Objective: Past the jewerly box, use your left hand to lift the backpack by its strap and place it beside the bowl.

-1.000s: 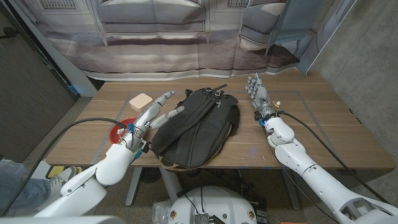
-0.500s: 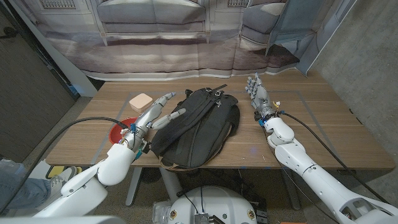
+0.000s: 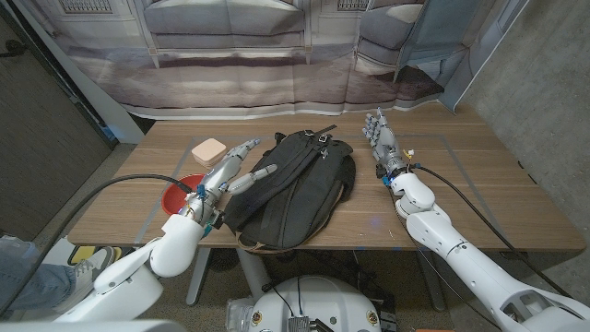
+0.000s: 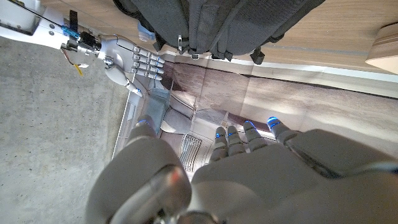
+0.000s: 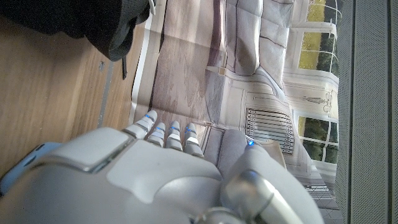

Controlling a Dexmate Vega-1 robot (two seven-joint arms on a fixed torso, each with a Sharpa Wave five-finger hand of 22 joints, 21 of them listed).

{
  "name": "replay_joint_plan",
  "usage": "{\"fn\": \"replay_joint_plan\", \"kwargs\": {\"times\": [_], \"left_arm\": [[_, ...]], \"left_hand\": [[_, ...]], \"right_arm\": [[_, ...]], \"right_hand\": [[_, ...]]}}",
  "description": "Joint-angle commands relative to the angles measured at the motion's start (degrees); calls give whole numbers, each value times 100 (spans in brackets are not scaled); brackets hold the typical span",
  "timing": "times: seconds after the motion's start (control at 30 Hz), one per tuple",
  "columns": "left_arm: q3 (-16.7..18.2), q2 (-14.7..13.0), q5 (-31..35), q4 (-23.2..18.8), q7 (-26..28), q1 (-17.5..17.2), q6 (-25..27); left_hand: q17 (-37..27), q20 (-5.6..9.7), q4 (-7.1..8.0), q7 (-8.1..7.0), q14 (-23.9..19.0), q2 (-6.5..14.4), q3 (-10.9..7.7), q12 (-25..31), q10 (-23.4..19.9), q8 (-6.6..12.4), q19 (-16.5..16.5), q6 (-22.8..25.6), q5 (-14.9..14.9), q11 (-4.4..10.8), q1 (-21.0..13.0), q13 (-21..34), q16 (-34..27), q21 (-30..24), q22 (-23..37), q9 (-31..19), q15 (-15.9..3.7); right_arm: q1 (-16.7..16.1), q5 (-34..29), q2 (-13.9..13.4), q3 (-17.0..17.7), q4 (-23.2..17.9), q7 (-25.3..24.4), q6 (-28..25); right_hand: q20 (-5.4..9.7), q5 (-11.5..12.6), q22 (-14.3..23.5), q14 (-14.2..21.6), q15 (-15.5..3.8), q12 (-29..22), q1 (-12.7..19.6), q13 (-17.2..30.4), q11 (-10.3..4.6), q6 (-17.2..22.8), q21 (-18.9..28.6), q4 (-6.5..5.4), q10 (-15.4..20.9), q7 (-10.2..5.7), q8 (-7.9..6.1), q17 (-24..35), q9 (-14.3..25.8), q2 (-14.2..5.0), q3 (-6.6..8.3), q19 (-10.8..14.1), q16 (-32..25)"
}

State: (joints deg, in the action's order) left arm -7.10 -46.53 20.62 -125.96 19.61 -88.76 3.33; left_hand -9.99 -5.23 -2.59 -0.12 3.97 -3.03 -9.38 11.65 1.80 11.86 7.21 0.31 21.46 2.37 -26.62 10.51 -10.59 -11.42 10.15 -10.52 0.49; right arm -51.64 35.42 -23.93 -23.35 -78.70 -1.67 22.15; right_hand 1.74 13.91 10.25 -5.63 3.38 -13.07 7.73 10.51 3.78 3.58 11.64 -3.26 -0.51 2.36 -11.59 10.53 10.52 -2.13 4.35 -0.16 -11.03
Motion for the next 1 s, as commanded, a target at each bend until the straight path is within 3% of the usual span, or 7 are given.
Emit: {"fn": "replay_joint_plan", "kwargs": {"times": [0.03, 0.13, 0.53, 0.8, 1.0], "left_arm": [[-322, -76, 229, -73, 45, 165, 363], [-410, -102, 288, -93, 64, 211, 451], [-763, -255, 278, -187, -159, 480, 836], [-1088, -311, 636, -397, -181, 625, 1460], [-1240, -351, 766, -483, -139, 689, 1734]], "left_hand": [[-33, -106, -43, -22, 2, -5, -4, -10, 36, -18, -13, -17, 56, 5, -82, 33, -8, -17, 17, -29, 64], [-36, -207, -56, -25, 5, -22, 8, -13, 47, -24, -39, -26, 56, 18, -102, 35, -9, -26, 20, -30, 80], [-42, -275, -75, -26, 9, -62, 40, -6, 40, -30, -50, -34, 56, 32, -126, 39, -12, -29, 25, -32, 142], [-52, -577, -88, -36, 48, -134, 106, -4, 54, -43, -73, -59, 56, -15, -127, 47, -8, -36, 34, -34, 186], [-55, -643, -92, -36, 47, -170, 137, -8, 74, -52, -108, -83, 56, -11, -122, 49, -13, -48, 37, -34, 228]], "right_arm": [[38, 14, 10, -5, 60, 42, 17], [22, 26, -5, 12, 45, 55, 39], [37, 93, 3, 29, 104, 129, 50], [51, 113, 21, 27, 163, 157, 53], [50, 118, 16, 35, 176, 160, 56]], "right_hand": [[69, -13, 31, 35, -21, 0, 26, 19, 32, 64, 0, -4, 34, -23, 10, 10, 29, -13, -17, 43, 15], [65, -14, 31, 33, -25, 4, 26, 19, 32, 66, -1, -3, 30, -20, 11, 10, 29, -14, -18, 43, 16], [51, -17, 31, 39, -15, 7, 27, 19, 29, 72, -3, 0, 41, -35, 11, 10, 30, -16, -25, 41, 17], [38, -19, 32, 46, -15, 7, 28, 20, 46, 69, -4, 2, 51, -34, 14, 10, 31, -20, -29, 39, 16], [33, -20, 32, 45, -14, 11, 28, 20, 30, 72, -4, 3, 48, -39, 14, 10, 31, -21, -32, 38, 17]]}}
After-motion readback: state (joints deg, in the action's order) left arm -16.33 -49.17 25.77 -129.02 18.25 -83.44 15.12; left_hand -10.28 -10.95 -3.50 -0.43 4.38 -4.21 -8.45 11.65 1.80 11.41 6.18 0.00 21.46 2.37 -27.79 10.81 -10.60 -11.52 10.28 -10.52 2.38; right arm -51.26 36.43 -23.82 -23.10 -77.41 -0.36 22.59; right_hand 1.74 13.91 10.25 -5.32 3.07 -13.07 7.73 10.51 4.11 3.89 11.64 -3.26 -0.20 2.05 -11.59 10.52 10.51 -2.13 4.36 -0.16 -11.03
